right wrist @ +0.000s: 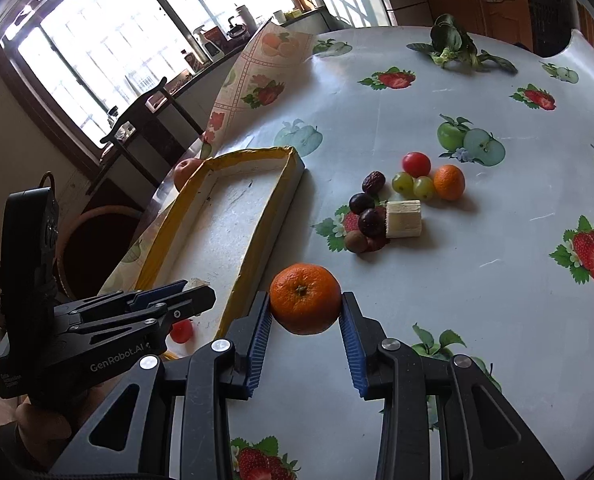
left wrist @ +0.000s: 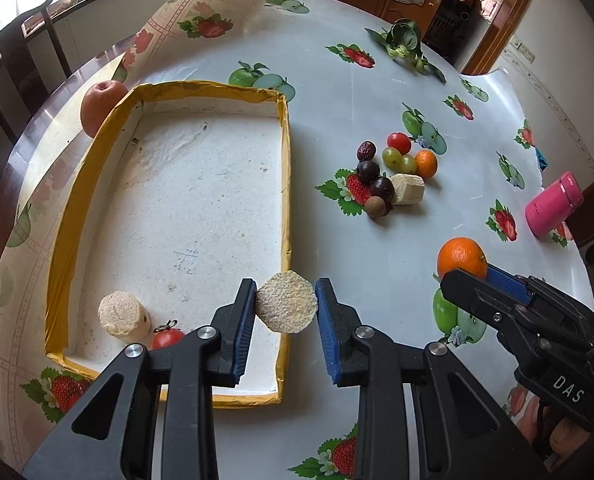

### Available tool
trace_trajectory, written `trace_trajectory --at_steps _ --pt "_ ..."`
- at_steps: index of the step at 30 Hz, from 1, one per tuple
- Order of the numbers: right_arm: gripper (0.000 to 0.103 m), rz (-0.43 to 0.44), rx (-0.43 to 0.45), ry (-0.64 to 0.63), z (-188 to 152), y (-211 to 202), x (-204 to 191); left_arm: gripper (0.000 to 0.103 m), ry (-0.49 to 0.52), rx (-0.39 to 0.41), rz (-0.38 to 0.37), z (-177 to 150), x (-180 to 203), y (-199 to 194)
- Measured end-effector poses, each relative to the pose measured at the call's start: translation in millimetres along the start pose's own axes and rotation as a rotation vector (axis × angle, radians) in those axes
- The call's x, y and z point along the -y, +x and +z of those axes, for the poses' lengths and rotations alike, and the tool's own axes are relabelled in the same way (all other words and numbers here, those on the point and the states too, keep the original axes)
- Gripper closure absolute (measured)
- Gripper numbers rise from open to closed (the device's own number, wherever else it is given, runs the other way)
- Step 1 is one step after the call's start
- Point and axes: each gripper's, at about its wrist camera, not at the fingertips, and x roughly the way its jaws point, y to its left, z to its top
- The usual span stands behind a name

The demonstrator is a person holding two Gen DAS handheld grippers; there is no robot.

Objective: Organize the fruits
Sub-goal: 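Carry the cake slice over the tray with the left tool while the right tool carries the mandarin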

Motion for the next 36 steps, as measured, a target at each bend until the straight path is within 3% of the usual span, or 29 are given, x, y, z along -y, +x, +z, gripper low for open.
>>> trace_trajectory --at_steps 9,24,36 --pt "0.068 0.027 -0.021 -0.055 -5.1 9.5 -30.2 0.076 -0.037 -0.002 0.012 -5.0 -21.6 -1.1" --pt "0.068 0.039 -0.043 -0.08 -4.3 20.7 -42.2 0.076 -0.052 -0.003 0.023 -3.4 -35.2 0.2" --pt "0.068 0.072 -0.086 -0.132 4.1 51.2 -67.5 0.076 -0.09 -0.017 0.065 2.8 -69.0 7.9"
